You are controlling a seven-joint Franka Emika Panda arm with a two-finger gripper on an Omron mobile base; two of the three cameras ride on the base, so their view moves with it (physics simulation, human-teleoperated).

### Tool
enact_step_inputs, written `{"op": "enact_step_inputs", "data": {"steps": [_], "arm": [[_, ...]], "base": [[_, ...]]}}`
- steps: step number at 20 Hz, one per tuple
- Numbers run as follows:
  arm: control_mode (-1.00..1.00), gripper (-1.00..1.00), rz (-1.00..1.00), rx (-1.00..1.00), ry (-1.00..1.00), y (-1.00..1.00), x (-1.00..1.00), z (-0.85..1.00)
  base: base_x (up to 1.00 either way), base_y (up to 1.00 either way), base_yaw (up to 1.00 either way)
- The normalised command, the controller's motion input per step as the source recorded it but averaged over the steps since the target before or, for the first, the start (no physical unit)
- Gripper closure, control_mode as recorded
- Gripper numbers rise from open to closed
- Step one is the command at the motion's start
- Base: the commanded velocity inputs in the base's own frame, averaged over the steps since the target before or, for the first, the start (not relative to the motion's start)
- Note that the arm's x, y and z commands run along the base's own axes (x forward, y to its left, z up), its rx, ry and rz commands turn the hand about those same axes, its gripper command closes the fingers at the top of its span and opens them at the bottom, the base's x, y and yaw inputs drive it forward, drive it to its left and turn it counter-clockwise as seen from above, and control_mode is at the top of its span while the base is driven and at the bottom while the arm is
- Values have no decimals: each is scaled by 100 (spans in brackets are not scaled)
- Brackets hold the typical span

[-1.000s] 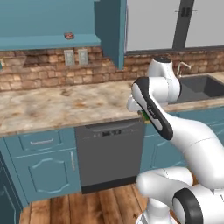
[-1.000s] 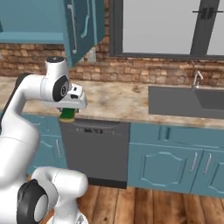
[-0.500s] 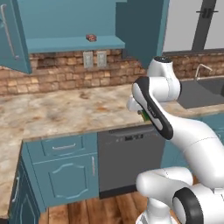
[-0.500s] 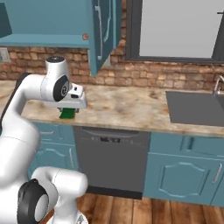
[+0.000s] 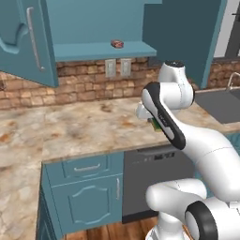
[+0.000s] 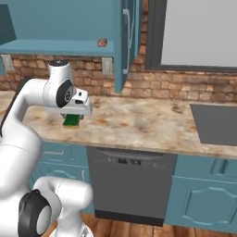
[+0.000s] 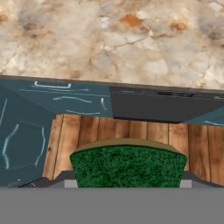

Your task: Pick up the bar soap and sponge from the sink, and place them back in the cabinet, and close the cabinet doors.

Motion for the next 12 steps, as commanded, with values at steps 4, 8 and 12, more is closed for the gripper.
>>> {"op": "enact_step_inputs", "data": {"steps": [4, 8, 12], "arm": [[100, 100, 0, 0, 0, 0, 0, 0], [100, 100, 0, 0, 0, 0, 0, 0], [100, 100, 0, 0, 0, 0, 0, 0]], "base": [[52, 48, 0], [51, 32, 0], [51, 10, 0]]}}
